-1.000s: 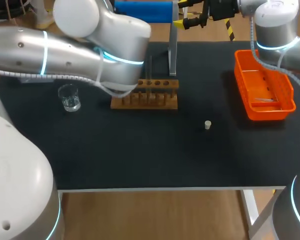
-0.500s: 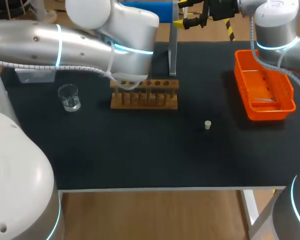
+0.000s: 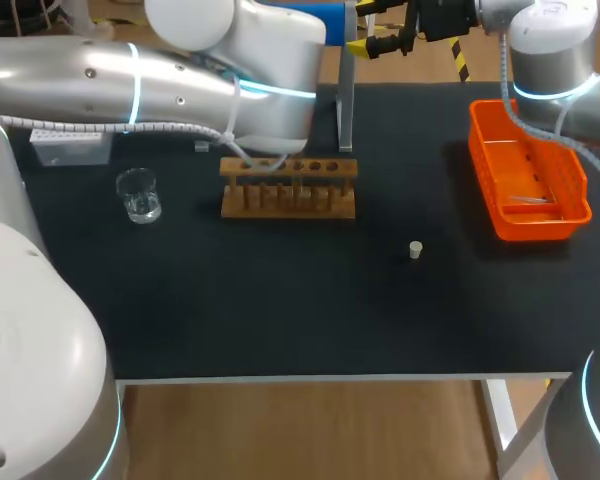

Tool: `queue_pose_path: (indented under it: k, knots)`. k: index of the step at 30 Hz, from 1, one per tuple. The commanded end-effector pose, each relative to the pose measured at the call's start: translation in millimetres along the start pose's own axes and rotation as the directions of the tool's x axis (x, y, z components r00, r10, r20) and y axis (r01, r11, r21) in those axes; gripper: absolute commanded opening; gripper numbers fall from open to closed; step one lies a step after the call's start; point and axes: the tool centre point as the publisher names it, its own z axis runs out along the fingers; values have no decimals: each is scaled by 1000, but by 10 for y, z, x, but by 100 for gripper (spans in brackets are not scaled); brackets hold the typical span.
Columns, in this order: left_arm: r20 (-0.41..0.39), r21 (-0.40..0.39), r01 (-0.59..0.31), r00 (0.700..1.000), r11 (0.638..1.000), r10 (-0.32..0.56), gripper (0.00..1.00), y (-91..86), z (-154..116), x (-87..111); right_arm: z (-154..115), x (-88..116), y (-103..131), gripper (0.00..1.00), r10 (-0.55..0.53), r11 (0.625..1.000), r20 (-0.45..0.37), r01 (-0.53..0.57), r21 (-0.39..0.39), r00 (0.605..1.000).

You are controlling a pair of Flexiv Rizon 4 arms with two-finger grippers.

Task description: Invert the test tube, pick up the pipette, mount the tip to pipette, aspirate from beaker and dispense into the tube, eject the tip, return the pipette, and cap with the stopper.

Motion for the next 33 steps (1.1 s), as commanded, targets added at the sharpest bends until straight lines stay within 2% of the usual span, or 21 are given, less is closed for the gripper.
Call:
queue_pose_path:
  k: [1,33]
  knots:
    - [7,-9,1,1000,1000,-1,0,-35,41,20,-7,-10,1,100,0,1000,-4,0,3,1000]
    - [17,-43,13,1000,999,-12,0,20,221,31,-7,-10,1,100,0,1000,-4,0,3,1000]
